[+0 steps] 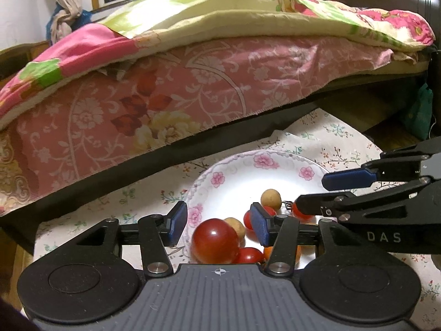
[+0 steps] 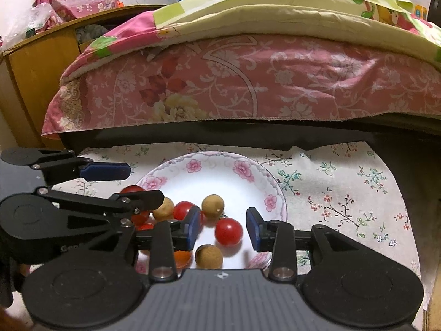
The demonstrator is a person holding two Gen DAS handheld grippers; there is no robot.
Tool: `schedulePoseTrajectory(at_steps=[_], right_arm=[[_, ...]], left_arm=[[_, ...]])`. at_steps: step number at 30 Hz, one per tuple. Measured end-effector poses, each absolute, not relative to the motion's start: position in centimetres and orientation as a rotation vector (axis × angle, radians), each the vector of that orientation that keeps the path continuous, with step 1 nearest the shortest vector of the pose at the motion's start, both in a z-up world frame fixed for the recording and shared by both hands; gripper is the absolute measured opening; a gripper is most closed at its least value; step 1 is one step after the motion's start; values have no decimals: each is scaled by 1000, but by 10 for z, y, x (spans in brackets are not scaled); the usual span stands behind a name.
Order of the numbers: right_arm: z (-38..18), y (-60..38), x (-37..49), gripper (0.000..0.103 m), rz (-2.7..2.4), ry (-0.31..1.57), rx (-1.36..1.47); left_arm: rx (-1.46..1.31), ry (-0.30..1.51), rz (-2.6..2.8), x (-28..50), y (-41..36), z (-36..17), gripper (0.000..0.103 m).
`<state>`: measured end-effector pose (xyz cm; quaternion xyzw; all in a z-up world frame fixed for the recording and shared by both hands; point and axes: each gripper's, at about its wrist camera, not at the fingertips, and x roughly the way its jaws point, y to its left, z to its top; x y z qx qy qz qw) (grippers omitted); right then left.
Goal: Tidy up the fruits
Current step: 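Release the large tomato into the plate with the left tool while the right releases the cherry tomato, then withdraw both open tools from the plate toward the two tangerines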
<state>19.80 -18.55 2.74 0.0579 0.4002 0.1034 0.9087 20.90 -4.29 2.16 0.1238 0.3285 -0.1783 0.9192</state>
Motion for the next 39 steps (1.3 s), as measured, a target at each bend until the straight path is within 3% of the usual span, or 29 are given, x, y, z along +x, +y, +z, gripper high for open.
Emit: schedulePoseTrajectory(at_steps=[19, 39], right_arm=[[52, -151, 154, 37, 279, 832, 74], [33, -128, 110, 37, 300, 945, 112]], left_arm=[[236, 715, -373, 153, 0, 35, 62], [246, 840, -409, 120, 15, 12, 63]])
